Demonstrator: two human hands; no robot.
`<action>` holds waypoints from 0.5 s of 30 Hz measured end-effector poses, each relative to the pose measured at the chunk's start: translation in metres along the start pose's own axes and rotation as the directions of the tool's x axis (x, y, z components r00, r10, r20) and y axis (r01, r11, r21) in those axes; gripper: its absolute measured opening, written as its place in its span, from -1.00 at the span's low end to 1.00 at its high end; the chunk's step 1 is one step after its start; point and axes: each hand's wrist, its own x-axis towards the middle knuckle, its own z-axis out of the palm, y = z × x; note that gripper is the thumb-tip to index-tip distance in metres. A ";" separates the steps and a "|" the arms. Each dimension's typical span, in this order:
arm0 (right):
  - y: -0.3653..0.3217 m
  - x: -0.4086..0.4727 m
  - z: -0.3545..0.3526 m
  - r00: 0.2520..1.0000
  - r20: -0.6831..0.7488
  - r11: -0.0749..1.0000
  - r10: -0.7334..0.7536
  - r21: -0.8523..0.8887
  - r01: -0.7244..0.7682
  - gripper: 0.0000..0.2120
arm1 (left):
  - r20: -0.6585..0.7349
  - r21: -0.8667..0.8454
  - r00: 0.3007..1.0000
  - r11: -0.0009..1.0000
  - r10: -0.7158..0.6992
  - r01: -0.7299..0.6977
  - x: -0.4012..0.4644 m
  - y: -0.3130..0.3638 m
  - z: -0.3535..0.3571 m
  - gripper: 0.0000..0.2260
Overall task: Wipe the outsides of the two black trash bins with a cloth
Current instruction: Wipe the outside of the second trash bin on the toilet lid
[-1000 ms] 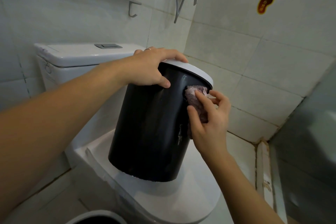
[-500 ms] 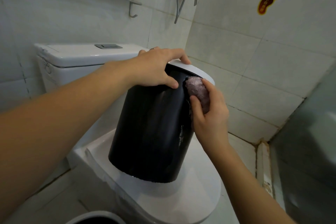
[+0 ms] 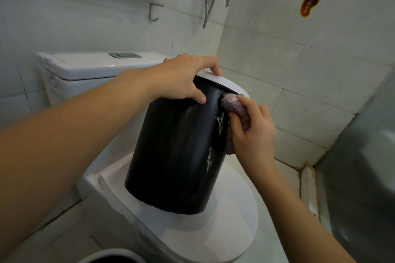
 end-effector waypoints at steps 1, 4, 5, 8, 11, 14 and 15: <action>-0.001 0.001 0.000 1.000 -0.006 1.000 -0.022 0.011 0.022 -0.69 | 0.003 0.004 1.000 1.000 0.001 -0.001 0.001 0.000 0.000 -0.55; -0.003 0.001 0.003 0.996 0.003 0.996 -0.087 0.020 0.087 -0.72 | 0.011 -0.017 1.000 1.000 0.003 -0.003 0.001 -0.002 0.000 -0.57; -0.002 -0.001 0.004 0.994 0.010 0.994 -0.111 0.021 0.110 -0.72 | 0.009 -0.026 1.000 1.000 0.001 -0.001 0.000 -0.004 0.000 -0.56; 0.002 -0.009 0.004 0.978 0.052 0.979 -0.202 0.014 0.202 -0.73 | 0.008 -0.052 1.000 0.998 -0.020 0.021 -0.001 -0.009 -0.001 -0.56; 0.003 -0.006 0.003 0.966 0.078 0.969 -0.245 0.004 0.246 -0.72 | 0.014 -0.093 0.999 0.995 -0.037 0.038 -0.001 -0.013 -0.002 -0.55; -0.003 0.008 0.000 0.989 0.042 0.990 -0.143 0.012 0.142 -0.67 | 0.015 -0.111 0.999 0.993 -0.044 0.045 -0.001 -0.015 -0.002 -0.54; -0.005 0.011 0.000 0.994 0.045 0.994 -0.104 0.016 0.104 -0.63 | 0.015 -0.110 0.999 0.993 -0.047 0.048 -0.001 -0.014 -0.002 -0.53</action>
